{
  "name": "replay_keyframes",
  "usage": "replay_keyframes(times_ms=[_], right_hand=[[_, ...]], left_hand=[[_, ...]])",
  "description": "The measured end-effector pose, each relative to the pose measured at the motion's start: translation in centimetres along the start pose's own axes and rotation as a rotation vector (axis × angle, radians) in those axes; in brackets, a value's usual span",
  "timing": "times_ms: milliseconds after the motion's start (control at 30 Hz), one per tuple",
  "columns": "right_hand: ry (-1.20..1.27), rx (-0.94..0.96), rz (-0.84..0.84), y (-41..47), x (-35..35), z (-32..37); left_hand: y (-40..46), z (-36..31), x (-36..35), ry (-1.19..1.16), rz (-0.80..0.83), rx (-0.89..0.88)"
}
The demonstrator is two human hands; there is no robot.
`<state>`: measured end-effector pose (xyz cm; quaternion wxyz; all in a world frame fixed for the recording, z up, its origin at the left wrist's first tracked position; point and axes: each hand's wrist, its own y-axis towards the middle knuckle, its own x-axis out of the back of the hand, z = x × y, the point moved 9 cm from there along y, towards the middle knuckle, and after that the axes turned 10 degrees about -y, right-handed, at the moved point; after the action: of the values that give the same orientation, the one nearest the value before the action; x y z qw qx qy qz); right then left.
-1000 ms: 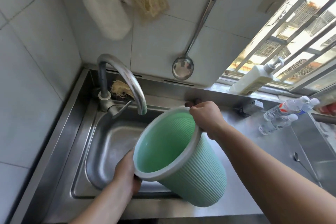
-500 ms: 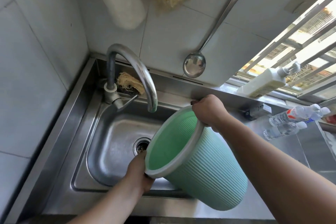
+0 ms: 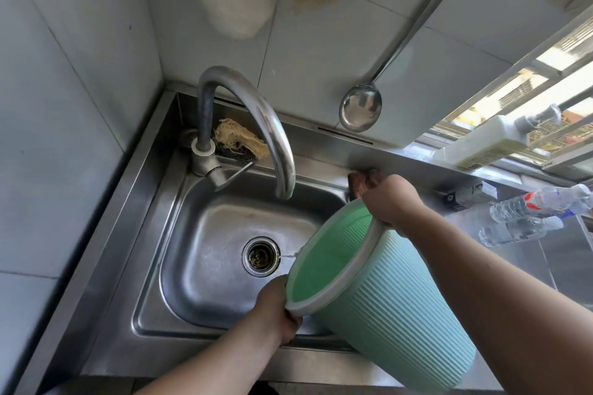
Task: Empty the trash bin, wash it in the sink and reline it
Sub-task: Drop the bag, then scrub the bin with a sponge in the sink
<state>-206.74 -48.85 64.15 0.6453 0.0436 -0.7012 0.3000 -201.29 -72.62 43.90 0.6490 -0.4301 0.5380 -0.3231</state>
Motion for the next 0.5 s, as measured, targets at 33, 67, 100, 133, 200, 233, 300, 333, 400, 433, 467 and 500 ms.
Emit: replay_keyframes(times_ms=[33,67,100,133,200,233,300,333,400,433,467,500], right_hand=[[-0.005,-0.015,0.000,0.0,0.1,-0.3],[-0.017,-0.027,0.003,0.1,0.0,-0.6],[-0.037,-0.033,0.012,0.1,-0.1,-0.8],[-0.033,-0.040,0.016,0.3,-0.2,-0.9],[-0.015,-0.045,0.040,0.4,-0.4,-1.0],[-0.021,-0.037,0.059,0.4,-0.6,-0.9],[-0.030,-0.026,0.075,0.6,-1.1,-0.8],[-0.031,-0.031,0.063,0.9,-1.2,-1.0],[-0.032,-0.049,0.065,1.3,-1.4,-1.2],[-0.045,-0.045,0.059,1.4,-1.4,-1.1],[-0.074,-0.025,0.056,1.5,-1.4,-0.9],[-0.064,-0.018,0.073,1.5,-1.5,-0.8]], left_hand=[[0.1,0.1,0.0,0.021,-0.017,0.010],[0.3,0.2,0.1,0.043,-0.030,0.021],[0.4,0.3,0.2,0.064,-0.042,0.034],[0.7,0.4,0.3,0.078,-0.054,0.048],[1.1,0.7,0.5,0.093,-0.070,0.073],[1.3,0.8,0.6,0.099,-0.075,0.083],[1.5,1.1,0.8,0.113,-0.090,0.094],[1.6,1.2,0.9,0.120,-0.099,0.097],[1.7,1.4,1.0,0.136,-0.116,0.100],[1.8,1.5,1.1,0.143,-0.122,0.103],[1.8,1.6,1.2,0.149,-0.126,0.107],[1.8,1.7,1.2,0.153,-0.127,0.111]])
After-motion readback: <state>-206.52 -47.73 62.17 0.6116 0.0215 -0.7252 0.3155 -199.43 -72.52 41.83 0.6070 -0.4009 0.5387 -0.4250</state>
